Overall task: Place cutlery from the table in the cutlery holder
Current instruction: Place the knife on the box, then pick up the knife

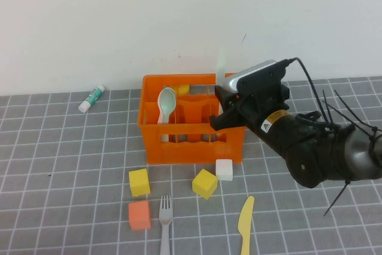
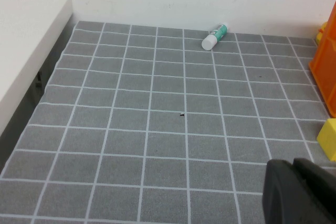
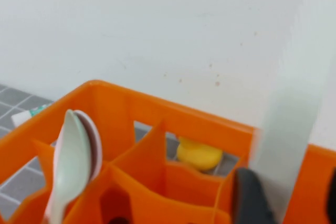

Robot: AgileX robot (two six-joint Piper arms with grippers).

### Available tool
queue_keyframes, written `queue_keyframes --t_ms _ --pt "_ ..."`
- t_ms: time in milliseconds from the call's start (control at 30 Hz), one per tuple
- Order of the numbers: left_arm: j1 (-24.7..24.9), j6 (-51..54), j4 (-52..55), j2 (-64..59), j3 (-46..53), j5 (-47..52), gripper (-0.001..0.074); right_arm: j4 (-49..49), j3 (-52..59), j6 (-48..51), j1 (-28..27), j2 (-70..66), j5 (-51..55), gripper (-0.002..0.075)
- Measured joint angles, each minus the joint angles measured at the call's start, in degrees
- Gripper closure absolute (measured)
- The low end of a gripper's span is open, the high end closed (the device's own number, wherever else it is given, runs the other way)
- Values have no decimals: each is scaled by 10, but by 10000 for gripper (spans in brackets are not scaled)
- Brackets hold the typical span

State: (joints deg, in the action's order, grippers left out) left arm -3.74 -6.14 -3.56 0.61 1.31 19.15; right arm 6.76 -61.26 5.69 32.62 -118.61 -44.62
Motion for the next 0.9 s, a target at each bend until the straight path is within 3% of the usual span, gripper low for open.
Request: queue_keyframes --t_ms 67,167,367,600,800,900 --pt "0 0 0 0 0 0 736 -3 0 -6 -1 8 18 360" --pt "0 0 0 0 0 0 736 -18 0 -8 -1 38 72 324" --pt "0 0 0 0 0 0 736 -34 0 -10 -1 151 214 340" --pt "0 -3 0 0 0 0 736 -40 0 -21 1 259 484 358" --pt "0 -3 0 0 0 0 736 -43 -7 -109 12 273 763 359" --pt "0 -3 0 0 0 0 736 -47 -15 -175 24 257 839 359"
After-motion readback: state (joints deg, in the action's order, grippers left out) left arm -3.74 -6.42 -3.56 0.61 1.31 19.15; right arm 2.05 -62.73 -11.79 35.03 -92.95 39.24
